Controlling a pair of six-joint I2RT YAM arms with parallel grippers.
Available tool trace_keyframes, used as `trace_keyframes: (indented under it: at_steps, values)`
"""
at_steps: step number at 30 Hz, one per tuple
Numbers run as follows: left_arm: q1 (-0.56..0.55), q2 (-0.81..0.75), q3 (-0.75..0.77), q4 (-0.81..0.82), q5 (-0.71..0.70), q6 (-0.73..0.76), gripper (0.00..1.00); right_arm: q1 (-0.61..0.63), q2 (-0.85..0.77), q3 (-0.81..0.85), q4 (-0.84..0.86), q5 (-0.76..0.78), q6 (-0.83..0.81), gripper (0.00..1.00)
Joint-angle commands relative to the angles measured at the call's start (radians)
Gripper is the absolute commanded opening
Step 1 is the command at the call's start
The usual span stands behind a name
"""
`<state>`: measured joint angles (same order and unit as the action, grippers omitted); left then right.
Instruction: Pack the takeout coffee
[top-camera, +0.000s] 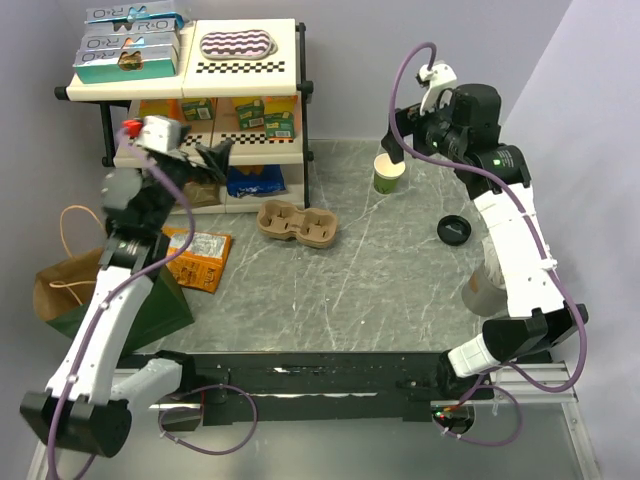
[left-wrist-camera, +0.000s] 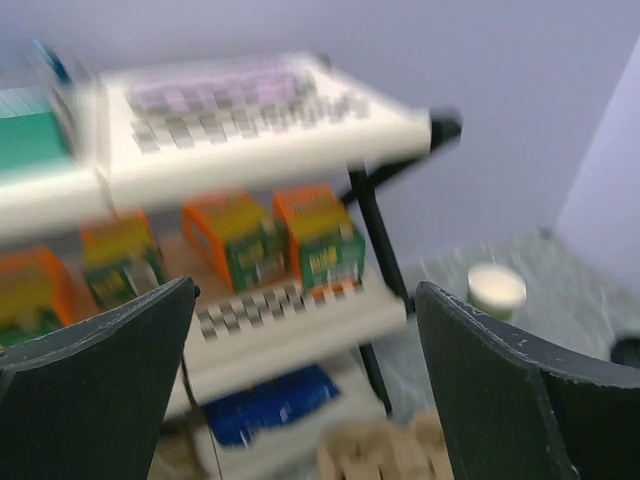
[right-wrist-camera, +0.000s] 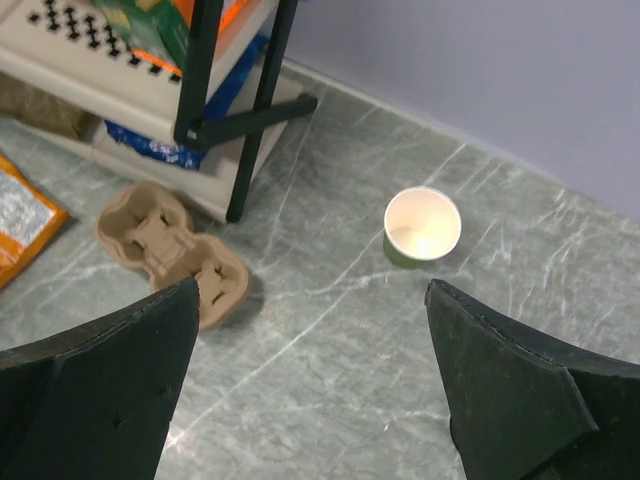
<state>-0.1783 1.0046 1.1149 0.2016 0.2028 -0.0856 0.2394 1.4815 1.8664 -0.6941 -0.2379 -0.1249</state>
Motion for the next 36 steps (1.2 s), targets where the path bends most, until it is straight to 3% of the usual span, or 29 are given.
trace_keyframes:
  at_steps: [1,8,11,15,18,28,31,36]
  values:
    - [-0.009,0.043,-0.058,-0.14,0.092,-0.003,0.97,-0.003,-0.021,-0.044,0.001,-0.037,-0.03,1.0]
    - [-0.044,0.055,-0.145,-0.217,0.168,0.035,0.98,-0.003,-0.053,-0.137,-0.027,-0.101,-0.179,0.98]
    - [-0.053,0.089,-0.145,-0.269,0.187,0.052,0.98,-0.003,0.002,-0.142,-0.012,-0.089,-0.22,0.8]
    - [-0.056,0.135,-0.101,-0.355,0.239,0.055,0.97,-0.005,0.156,-0.064,-0.056,-0.118,-0.433,0.52]
    - [-0.058,0.146,-0.083,-0.378,0.254,0.072,0.97,-0.015,0.284,0.011,-0.108,-0.135,-0.54,0.54]
    - [-0.059,0.115,-0.121,-0.378,0.242,0.106,0.97,-0.028,0.656,0.345,-0.198,-0.049,-0.651,0.56]
    - [-0.059,0.109,-0.136,-0.378,0.245,0.106,0.97,-0.035,0.712,0.419,-0.223,-0.028,-0.685,0.56]
    - [-0.059,0.111,-0.148,-0.366,0.248,0.106,0.97,-0.032,0.723,0.407,-0.232,0.009,-0.737,0.56]
